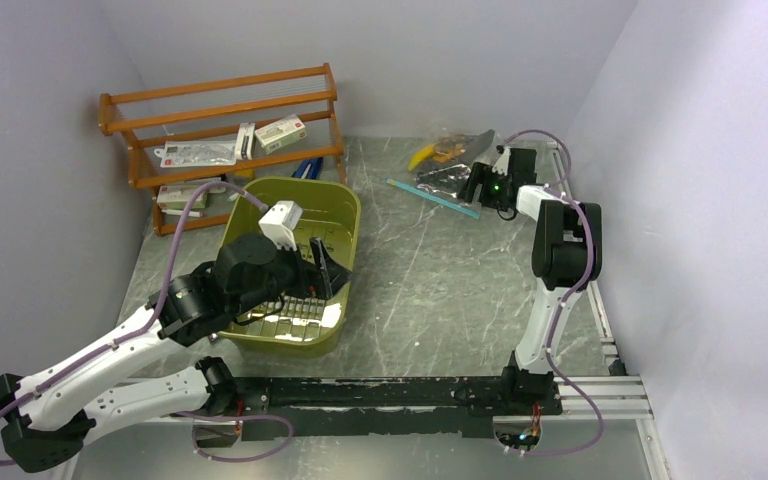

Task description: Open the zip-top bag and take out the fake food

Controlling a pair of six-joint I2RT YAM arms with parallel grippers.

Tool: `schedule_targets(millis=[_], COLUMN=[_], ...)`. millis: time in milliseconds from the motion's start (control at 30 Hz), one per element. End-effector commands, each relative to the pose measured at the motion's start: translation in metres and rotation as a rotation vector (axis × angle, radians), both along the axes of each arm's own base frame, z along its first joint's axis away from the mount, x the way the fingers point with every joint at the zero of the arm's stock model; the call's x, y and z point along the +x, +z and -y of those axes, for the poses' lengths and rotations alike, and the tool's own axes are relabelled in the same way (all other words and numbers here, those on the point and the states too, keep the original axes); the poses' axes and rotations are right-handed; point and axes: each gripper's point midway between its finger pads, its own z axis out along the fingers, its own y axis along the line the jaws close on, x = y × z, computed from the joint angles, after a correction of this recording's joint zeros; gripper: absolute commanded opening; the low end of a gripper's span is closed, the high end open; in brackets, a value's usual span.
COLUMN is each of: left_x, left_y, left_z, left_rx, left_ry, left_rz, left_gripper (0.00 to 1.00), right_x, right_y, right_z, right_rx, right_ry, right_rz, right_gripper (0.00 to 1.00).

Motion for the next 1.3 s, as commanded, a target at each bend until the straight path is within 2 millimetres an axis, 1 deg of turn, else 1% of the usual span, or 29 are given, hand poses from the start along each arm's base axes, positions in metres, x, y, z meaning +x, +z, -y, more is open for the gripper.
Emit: schedule_targets(millis=[0, 67, 100, 133, 167, 200, 233, 267, 333, 367, 400, 500, 633, 700, 767, 800, 833, 867, 900, 967, 1033, 1167, 1267], left_x=[-0.002, -0.001, -0.001, -0.001, -0.001, -0.002, -0.003, -0.003, -0.003, -0.003, -0.003, 0.000, 0.002, 0.004, 0.005, 0.004, 0.003, 0.002, 0.001, -0.001, -0.001, 0.005, 0.011], left_y=[0.011, 0.011, 0.011, 0.011, 0.010, 0.011, 0.011, 0.012, 0.011, 0.013, 0.013, 0.009, -0.003, -0.012, -0.023, -0.029, -0.033, -0.036, -0.038, -0.045, -0.053, -0.072, -0.080], left_z=[0.008, 0.010, 0.011, 0.013, 0.016, 0.020, 0.024, 0.029, 0.040, 0.047, 0.053, 0.072, 0.099, 0.112, 0.123, 0.131, 0.138, 0.145, 0.152, 0.165, 0.178, 0.194, 0.204], left_rx=[-0.039, -0.037, -0.037, -0.040, -0.044, -0.056, -0.068, -0.083, -0.108, -0.130, -0.142, -0.158, -0.135, -0.121, -0.120, -0.120, -0.130, -0.146, -0.151, -0.160, -0.177, -0.231, -0.278], left_ry=[-0.033, -0.040, -0.043, -0.049, -0.056, -0.071, -0.087, -0.103, -0.130, -0.151, -0.165, -0.181, -0.168, -0.135, -0.090, -0.075, -0.060, -0.040, -0.034, -0.012, 0.011, 0.083, 0.119], left_rz=[0.022, 0.023, 0.021, 0.020, 0.018, 0.019, 0.019, 0.019, 0.011, 0.016, 0.011, -0.013, -0.048, -0.080, -0.119, -0.136, -0.152, -0.171, -0.173, -0.193, -0.225, -0.292, -0.318], left_gripper=[0.99, 0.99, 0.99, 0.99, 0.99, 0.99, 0.99, 0.99, 0.99, 0.99, 0.99, 0.99, 0.99, 0.99, 0.99, 0.99, 0.99, 1.00, 0.98, 0.97, 0.97, 0.96, 0.93], right_x=[-0.006, -0.005, -0.004, -0.004, -0.004, -0.005, -0.007, -0.014, -0.029, -0.045, -0.058, -0.107, -0.167, -0.194, -0.218, -0.231, -0.242, -0.252, -0.261, -0.275, -0.290, -0.312, -0.323], right_y=[0.000, -0.006, -0.007, -0.006, -0.004, 0.001, 0.008, 0.016, 0.031, 0.031, 0.039, 0.056, 0.076, 0.083, 0.084, 0.091, 0.093, 0.094, 0.096, 0.098, 0.092, 0.090, 0.092], right_z=[-0.013, -0.011, -0.009, -0.007, -0.007, -0.008, -0.011, -0.013, -0.018, -0.022, -0.028, -0.052, -0.068, -0.071, -0.070, -0.071, -0.073, -0.076, -0.078, -0.080, -0.081, -0.087, -0.090], right_rx=[0.042, 0.036, 0.030, 0.029, 0.034, 0.049, 0.076, 0.092, 0.155, 0.186, 0.230, 0.377, 0.489, 0.516, 0.523, 0.541, 0.567, 0.594, 0.618, 0.633, 0.631, 0.636, 0.645], right_ry=[0.071, 0.057, 0.039, 0.019, 0.006, -0.006, -0.020, -0.023, -0.068, -0.086, -0.083, -0.067, -0.097, -0.118, -0.153, -0.157, -0.164, -0.165, -0.163, -0.161, -0.159, -0.128, -0.107], right_rz=[0.030, 0.007, -0.003, -0.010, -0.006, 0.002, 0.014, 0.022, 0.033, 0.013, 0.023, 0.023, 0.032, 0.040, 0.034, 0.055, 0.054, 0.053, 0.054, 0.059, 0.024, -0.016, -0.028], right_gripper=[0.71, 0.59, 0.48, 0.35, 0.24, 0.16, 0.10, 0.06, 0.04, 0.02, 0.01, 0.01, 0.02, 0.02, 0.02, 0.02, 0.02, 0.02, 0.02, 0.03, 0.03, 0.03, 0.04])
